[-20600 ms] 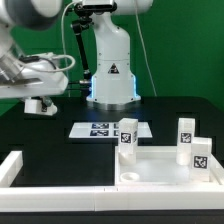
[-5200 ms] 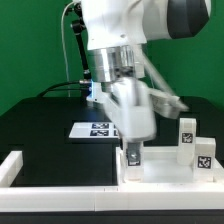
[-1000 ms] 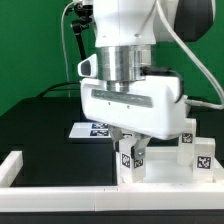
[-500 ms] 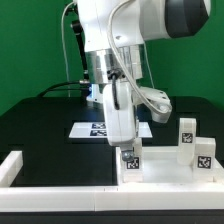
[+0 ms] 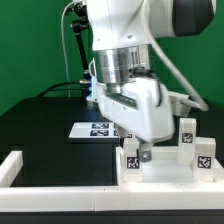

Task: Assemble square table

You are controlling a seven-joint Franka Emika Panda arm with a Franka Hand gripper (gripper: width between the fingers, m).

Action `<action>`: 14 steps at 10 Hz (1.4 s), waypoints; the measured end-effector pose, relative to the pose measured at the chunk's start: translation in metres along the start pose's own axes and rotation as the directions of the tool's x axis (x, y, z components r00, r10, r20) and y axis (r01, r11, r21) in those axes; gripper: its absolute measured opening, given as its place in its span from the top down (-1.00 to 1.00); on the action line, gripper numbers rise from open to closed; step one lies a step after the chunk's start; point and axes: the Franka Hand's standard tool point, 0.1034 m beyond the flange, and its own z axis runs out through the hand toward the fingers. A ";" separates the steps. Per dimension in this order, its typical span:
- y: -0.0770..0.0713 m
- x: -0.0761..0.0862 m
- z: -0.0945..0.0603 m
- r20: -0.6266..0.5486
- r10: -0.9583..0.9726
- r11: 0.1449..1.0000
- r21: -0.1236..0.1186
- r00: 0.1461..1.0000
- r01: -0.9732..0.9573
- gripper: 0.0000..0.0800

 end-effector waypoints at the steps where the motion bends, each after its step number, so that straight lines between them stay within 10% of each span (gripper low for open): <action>1: 0.001 0.001 0.000 -0.004 -0.086 0.996 -0.003 0.996 0.086 -0.59; 6: -0.002 -0.001 0.002 -0.042 -0.654 0.756 -0.029 0.755 0.654 -0.62; 9: 0.002 0.002 0.005 -0.056 -0.601 0.799 -0.030 0.797 0.601 -0.55; 12: 0.003 0.001 0.006 -0.060 -0.445 0.895 -0.020 0.893 0.445 0.29; 14: 0.002 0.001 0.006 -0.062 -0.336 0.942 -0.012 0.940 0.336 0.29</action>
Offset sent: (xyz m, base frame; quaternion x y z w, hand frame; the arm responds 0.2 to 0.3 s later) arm 0.0019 0.0122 0.0075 -0.0134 0.0284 -0.5091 0.8601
